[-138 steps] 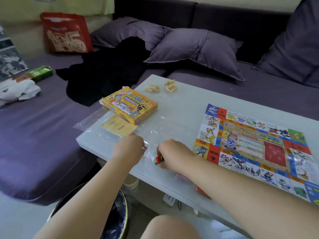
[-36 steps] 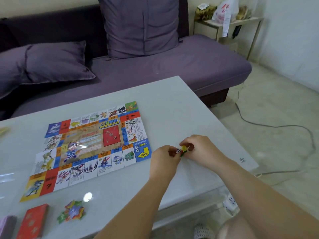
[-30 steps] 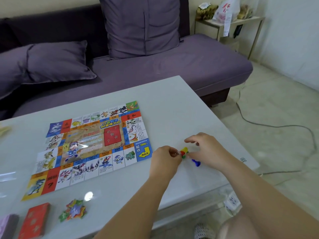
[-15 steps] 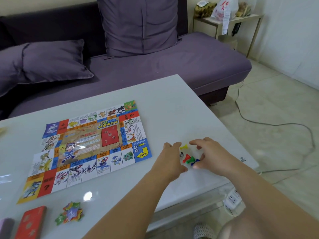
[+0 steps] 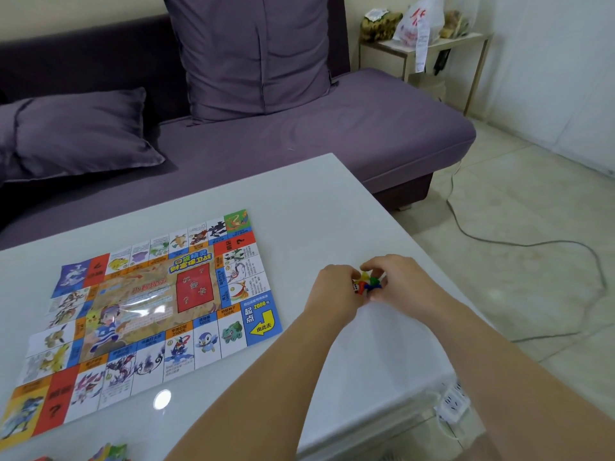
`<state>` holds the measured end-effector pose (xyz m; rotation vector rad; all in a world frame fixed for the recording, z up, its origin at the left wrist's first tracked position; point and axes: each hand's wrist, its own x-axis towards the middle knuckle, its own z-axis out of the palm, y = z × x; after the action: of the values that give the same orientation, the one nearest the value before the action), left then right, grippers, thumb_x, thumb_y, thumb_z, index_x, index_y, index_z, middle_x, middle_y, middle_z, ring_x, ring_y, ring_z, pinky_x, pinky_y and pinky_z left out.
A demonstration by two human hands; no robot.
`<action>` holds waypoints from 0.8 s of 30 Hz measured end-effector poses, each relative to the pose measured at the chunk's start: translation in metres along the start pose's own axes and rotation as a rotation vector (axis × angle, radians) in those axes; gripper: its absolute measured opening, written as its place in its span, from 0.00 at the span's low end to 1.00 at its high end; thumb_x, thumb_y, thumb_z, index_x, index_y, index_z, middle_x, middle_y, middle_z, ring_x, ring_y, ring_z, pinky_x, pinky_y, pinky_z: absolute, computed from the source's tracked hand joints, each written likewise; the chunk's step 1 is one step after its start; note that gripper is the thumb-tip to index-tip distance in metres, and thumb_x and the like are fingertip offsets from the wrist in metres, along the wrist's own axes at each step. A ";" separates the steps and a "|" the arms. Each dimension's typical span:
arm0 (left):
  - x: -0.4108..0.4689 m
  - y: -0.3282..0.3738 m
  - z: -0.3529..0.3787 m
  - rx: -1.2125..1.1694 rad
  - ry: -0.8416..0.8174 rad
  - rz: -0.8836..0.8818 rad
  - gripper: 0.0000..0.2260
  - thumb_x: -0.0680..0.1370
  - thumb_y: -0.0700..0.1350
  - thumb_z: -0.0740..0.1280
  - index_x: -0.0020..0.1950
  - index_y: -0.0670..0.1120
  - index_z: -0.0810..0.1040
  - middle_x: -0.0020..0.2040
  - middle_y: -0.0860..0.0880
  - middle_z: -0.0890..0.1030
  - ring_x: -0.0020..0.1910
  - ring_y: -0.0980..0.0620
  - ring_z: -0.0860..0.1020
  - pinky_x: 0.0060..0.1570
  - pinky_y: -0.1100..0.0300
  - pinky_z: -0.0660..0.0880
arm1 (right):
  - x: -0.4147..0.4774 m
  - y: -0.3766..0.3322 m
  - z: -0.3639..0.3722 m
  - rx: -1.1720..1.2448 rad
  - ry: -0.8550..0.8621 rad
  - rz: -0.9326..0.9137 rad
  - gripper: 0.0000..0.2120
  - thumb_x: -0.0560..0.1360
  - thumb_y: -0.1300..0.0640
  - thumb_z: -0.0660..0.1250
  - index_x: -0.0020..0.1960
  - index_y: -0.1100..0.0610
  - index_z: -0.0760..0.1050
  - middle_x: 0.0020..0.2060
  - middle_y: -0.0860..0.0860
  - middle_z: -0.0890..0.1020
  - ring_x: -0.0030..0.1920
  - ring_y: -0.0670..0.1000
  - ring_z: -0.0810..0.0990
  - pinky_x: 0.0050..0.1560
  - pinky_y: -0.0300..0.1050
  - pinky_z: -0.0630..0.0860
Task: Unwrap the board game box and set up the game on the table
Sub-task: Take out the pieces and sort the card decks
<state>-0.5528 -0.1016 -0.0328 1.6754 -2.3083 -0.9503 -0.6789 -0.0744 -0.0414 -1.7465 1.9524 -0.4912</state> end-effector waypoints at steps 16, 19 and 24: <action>0.021 0.006 0.000 -0.077 0.004 0.004 0.25 0.74 0.47 0.71 0.69 0.45 0.71 0.63 0.47 0.74 0.57 0.48 0.76 0.46 0.63 0.73 | 0.012 0.017 -0.004 0.056 0.066 0.013 0.27 0.71 0.61 0.72 0.69 0.53 0.71 0.58 0.52 0.75 0.45 0.45 0.71 0.49 0.34 0.66; 0.019 0.004 -0.001 -0.084 0.006 0.004 0.26 0.74 0.47 0.71 0.70 0.46 0.70 0.65 0.47 0.72 0.58 0.48 0.75 0.46 0.64 0.72 | 0.011 0.017 -0.002 0.064 0.074 0.004 0.27 0.71 0.60 0.72 0.68 0.53 0.71 0.59 0.52 0.75 0.46 0.45 0.70 0.50 0.35 0.67; 0.010 -0.001 -0.007 -0.118 0.025 0.000 0.27 0.74 0.45 0.71 0.72 0.48 0.67 0.66 0.48 0.69 0.58 0.50 0.75 0.43 0.63 0.72 | 0.005 0.015 -0.003 0.079 0.112 0.009 0.27 0.71 0.58 0.73 0.68 0.52 0.71 0.57 0.51 0.75 0.45 0.45 0.72 0.47 0.35 0.65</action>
<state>-0.5527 -0.1137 -0.0308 1.6315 -2.1902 -1.0378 -0.6938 -0.0781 -0.0477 -1.6927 1.9875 -0.6672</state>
